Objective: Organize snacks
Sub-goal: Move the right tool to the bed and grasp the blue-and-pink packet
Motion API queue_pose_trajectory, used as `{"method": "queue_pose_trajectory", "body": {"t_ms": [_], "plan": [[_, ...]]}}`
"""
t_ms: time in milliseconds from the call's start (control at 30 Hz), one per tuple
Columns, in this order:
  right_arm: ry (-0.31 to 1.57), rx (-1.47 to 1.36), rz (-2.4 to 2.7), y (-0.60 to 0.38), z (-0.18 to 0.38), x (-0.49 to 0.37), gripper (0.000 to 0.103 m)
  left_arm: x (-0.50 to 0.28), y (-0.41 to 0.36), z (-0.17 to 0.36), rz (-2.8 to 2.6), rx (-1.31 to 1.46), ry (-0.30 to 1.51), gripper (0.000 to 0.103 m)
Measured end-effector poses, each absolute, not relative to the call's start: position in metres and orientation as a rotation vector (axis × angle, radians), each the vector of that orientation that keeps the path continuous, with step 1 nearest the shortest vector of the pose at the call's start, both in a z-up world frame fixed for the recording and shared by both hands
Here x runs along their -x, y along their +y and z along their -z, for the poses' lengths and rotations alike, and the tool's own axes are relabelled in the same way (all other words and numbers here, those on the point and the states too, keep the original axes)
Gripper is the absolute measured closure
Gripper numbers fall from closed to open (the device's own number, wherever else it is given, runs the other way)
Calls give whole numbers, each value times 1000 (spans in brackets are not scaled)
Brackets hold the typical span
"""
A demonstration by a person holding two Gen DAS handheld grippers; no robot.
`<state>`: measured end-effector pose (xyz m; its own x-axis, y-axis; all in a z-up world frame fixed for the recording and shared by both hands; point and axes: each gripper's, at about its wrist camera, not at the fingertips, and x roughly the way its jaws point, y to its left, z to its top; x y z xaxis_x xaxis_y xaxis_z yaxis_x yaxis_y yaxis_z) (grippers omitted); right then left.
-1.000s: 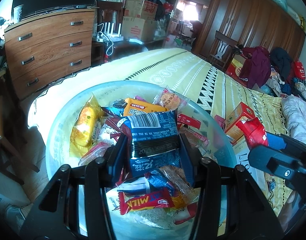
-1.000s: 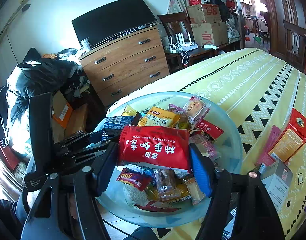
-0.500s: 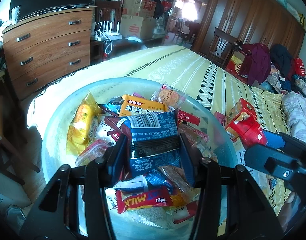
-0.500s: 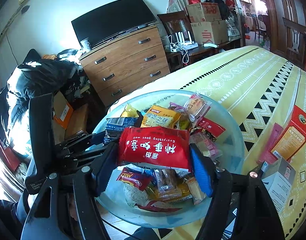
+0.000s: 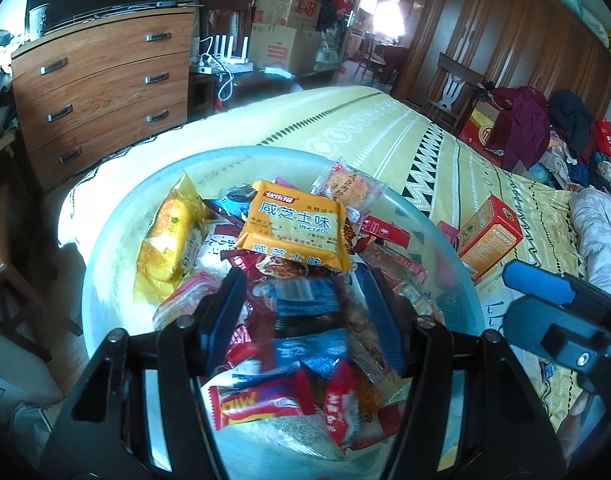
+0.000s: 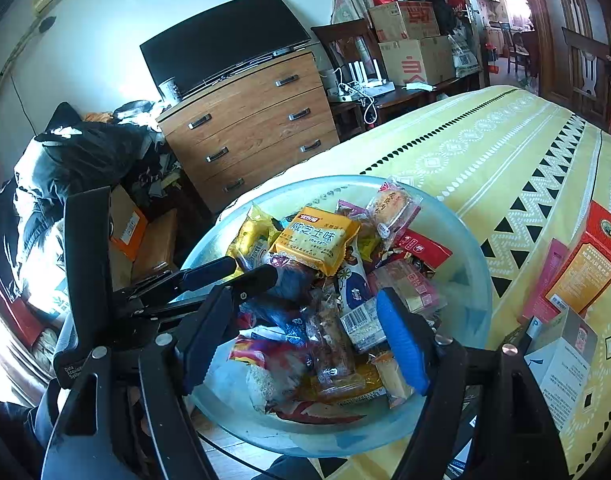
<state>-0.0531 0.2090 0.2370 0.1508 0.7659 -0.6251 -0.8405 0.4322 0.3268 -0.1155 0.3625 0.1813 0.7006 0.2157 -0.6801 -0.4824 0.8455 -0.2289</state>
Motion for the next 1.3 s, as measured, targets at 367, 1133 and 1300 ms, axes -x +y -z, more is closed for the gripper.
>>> {"method": "queue_pose_trajectory", "body": {"t_ms": [367,1133,1300], "plan": [[802,105,-1100,178,-230,56,13,115,354,-188,-430,417,672,17],[1057,108,-286,-250,-48,-62,11,1,14,-180,267,134,826,16],[1094,175,-280,-256,-19,-104,11,-19,-19,-155,282,139,896,16]]}}
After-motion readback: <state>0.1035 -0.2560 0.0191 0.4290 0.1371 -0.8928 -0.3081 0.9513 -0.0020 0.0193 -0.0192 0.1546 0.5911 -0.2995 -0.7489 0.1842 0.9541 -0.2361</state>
